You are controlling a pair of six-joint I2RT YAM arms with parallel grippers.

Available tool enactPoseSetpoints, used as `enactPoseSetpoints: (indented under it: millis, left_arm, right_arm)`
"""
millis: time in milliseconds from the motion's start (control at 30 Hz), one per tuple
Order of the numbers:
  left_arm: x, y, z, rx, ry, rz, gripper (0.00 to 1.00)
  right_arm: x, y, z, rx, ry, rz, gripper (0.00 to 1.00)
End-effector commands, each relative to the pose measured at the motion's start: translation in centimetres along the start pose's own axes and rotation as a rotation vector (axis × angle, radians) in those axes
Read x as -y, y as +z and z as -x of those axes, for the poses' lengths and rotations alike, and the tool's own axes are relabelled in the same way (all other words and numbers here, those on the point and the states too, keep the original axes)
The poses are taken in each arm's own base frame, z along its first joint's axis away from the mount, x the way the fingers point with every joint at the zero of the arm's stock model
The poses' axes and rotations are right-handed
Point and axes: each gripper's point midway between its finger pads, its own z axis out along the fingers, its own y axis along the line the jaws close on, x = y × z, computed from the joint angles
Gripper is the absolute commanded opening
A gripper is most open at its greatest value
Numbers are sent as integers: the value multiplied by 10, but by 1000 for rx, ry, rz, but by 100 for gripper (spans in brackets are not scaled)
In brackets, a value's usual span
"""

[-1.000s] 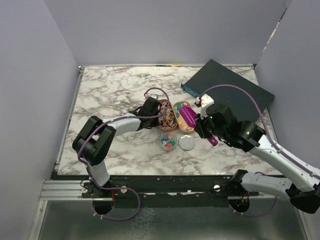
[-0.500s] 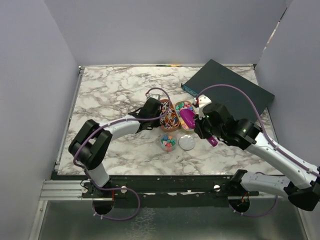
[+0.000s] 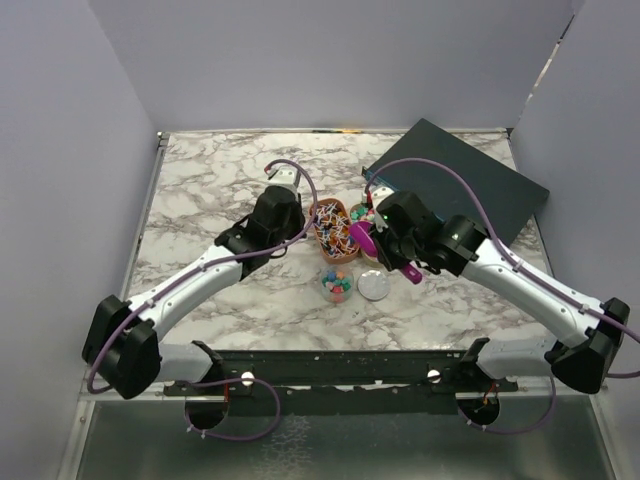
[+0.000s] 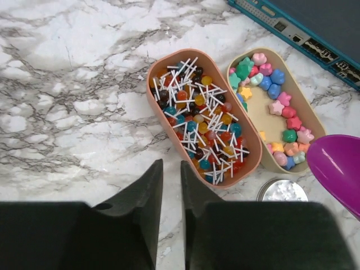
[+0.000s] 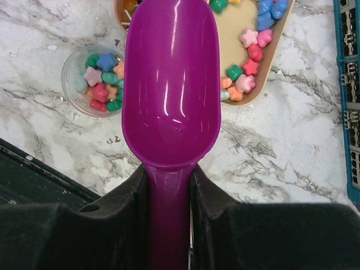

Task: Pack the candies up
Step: Scoop the fake candies from the storage box.

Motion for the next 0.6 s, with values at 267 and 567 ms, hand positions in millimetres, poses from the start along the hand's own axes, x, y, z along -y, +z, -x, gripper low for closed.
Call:
enactPoseSetpoints:
  millis: [267,567]
  left_arm:
    - [-14,-64,22,132,114,-44,63]
    - [-18,-97,25,215,198,-103,87]
  right_arm:
    - [-15,13,-3,-218,-51,59,1]
    - [-28,29,-2,-369,-19,118,1]
